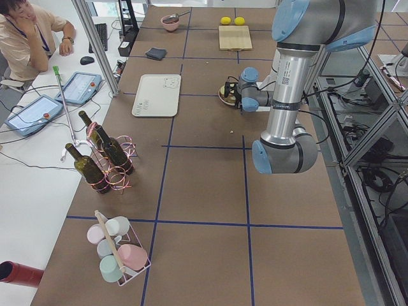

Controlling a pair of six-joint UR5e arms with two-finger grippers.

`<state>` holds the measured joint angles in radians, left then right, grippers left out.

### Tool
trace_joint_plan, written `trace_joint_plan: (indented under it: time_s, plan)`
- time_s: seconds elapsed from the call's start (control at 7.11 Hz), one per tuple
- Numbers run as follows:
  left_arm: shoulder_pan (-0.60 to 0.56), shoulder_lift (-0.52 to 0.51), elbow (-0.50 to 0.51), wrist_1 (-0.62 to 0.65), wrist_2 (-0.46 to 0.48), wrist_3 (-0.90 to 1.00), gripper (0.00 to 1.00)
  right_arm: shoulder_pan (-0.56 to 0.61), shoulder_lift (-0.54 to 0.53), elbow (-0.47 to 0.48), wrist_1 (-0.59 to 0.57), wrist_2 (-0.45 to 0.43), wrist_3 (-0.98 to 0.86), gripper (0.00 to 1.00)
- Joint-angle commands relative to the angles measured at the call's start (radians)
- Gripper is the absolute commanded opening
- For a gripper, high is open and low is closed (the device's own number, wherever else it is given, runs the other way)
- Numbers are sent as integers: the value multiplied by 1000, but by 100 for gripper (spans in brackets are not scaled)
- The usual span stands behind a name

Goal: Make sandwich and place on tray
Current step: 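Close the left gripper on the plate rim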

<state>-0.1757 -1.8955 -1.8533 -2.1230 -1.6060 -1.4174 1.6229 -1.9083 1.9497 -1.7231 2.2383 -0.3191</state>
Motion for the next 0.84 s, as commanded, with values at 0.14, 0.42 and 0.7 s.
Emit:
trace_joint_plan:
  time_s: [0.14,0.42,0.7]
  plan:
    - [-5,3,-18,2,-11,2,0,0,0,0,0,-2,-2,100]
    - [-30,-2,-44,3,-23,2,0,0,2,-20,0,-3,-9,100]
    - [-201,-60,-23,12,-217,6,0,0,6,-35,0,-3,-9,100]
